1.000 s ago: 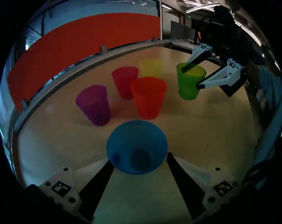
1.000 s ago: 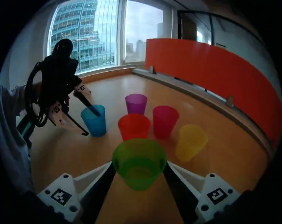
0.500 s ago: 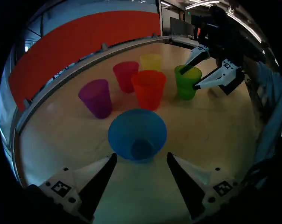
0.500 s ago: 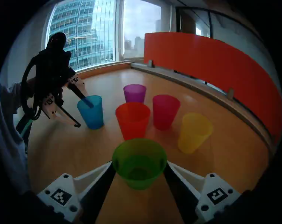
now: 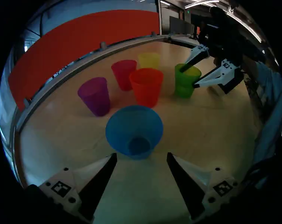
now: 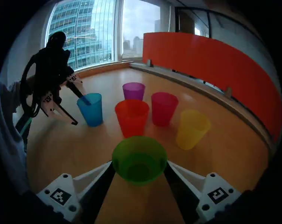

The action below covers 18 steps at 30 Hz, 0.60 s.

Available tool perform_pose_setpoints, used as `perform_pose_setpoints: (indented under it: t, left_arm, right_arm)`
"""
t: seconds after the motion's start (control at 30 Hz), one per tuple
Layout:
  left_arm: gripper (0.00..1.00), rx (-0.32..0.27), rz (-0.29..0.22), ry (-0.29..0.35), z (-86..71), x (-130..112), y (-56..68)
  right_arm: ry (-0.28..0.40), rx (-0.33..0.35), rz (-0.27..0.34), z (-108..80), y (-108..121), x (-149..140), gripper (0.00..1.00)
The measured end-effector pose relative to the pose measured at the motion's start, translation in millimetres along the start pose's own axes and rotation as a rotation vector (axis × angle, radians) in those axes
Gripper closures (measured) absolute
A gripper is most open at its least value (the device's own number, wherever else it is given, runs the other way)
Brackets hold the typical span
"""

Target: Pour water

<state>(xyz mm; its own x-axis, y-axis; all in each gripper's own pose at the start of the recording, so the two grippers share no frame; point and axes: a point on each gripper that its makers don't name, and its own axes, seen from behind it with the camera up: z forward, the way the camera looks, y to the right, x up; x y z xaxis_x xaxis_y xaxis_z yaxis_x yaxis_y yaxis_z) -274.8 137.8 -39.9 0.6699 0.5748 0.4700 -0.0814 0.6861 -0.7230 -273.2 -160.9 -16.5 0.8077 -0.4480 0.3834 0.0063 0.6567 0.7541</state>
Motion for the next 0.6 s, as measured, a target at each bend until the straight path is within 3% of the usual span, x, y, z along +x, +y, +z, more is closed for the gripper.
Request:
perform_pose_setpoints:
  t: [0.1,0.3,0.6]
  left_arm:
    - [0.0,0.003,-0.002,0.0,-1.9,-1.3,0.3]
    - [0.0,0.026,-0.008,0.002,-10.5,-4.8,-5.3]
    - [0.0,0.08,-0.057,0.022,-27.6,-13.4,-18.1]
  right_arm:
    - [-0.006,-0.005,0.01,-1.6,0.4,-3.3,0.0]
    - [-0.002,-0.018,0.012,-11.9,-1.2,-8.5,0.0]
    - [0.011,-0.06,0.022,-39.1,3.1,-18.4,0.0]
